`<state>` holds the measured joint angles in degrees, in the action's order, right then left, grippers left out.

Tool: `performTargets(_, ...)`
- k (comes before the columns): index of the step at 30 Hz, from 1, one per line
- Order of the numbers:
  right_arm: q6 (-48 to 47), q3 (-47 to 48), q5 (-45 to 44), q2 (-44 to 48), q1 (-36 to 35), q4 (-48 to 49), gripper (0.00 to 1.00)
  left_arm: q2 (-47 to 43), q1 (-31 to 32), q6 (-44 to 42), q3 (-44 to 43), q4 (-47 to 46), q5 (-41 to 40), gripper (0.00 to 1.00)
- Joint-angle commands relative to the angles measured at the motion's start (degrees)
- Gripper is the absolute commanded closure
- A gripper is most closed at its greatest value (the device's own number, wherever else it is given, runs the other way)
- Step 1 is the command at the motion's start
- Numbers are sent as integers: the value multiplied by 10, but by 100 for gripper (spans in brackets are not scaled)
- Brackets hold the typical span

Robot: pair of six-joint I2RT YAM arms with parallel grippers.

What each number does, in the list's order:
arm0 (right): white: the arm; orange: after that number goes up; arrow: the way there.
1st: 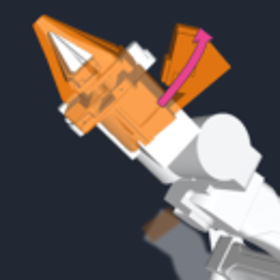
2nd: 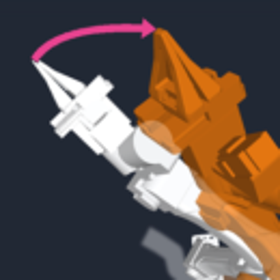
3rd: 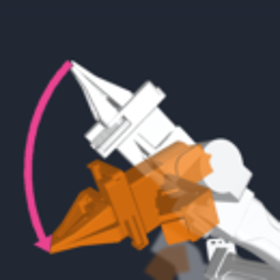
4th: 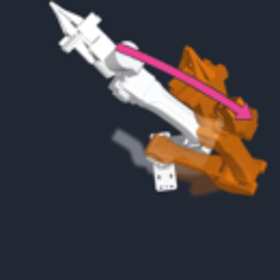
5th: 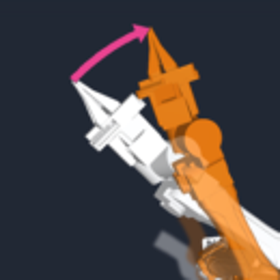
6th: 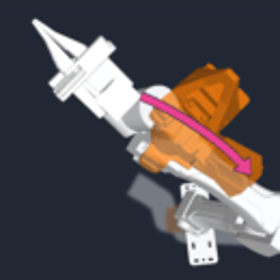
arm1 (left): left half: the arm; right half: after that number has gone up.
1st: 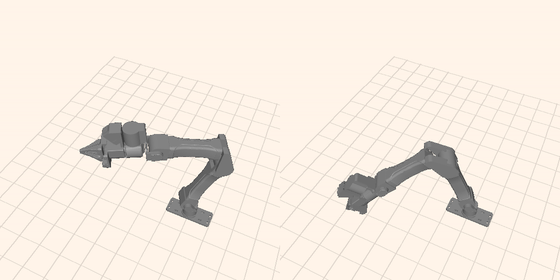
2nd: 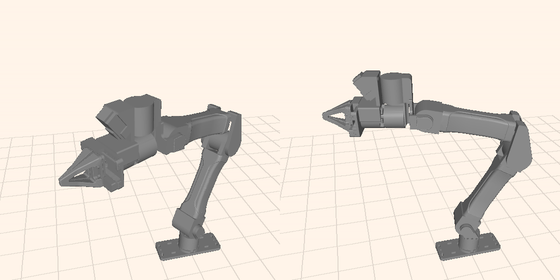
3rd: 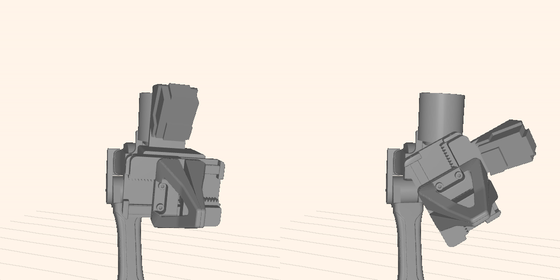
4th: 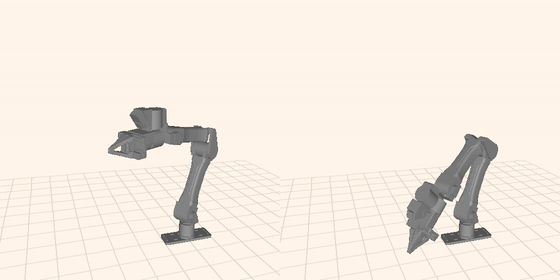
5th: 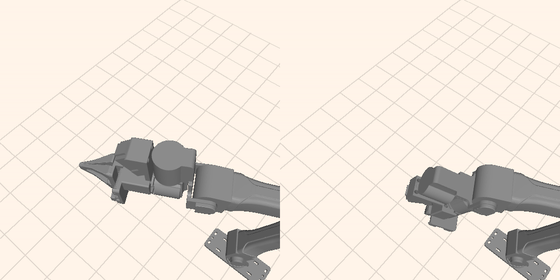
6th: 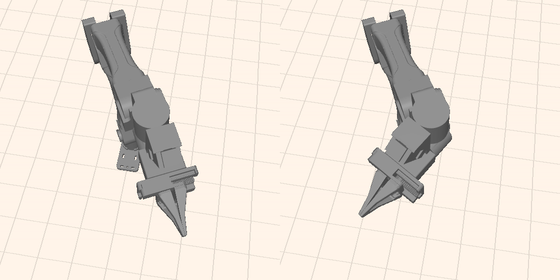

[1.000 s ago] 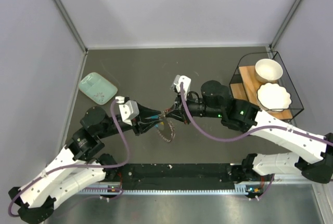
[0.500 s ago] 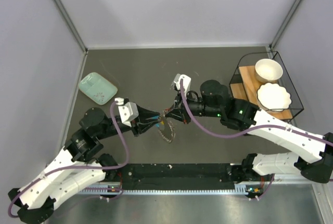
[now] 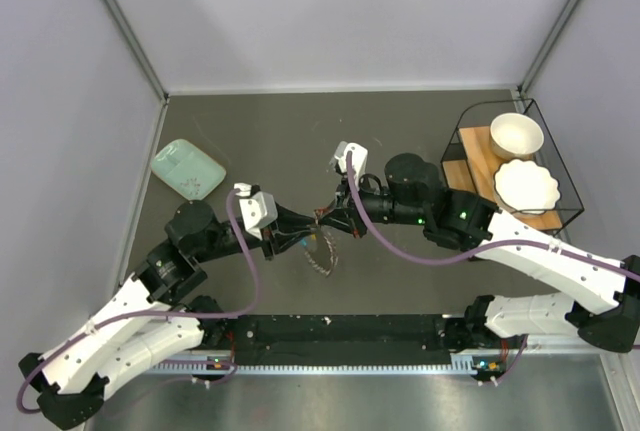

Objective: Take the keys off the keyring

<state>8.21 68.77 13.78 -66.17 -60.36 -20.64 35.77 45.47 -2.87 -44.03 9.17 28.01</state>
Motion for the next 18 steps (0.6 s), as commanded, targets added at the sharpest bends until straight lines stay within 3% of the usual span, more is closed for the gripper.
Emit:
performTargets(1, 8, 35, 5, 5, 5, 50, 100, 3, -1, 8, 9, -39, 8, 74)
performTargets(9, 8, 34, 3, 8, 5, 49, 100, 10, -1, 14, 8, -45, 9, 81)
performTargets(18, 10, 30, -13, 7, 6, 50, 100, 10, -1, 27, 3, -44, 20, 77)
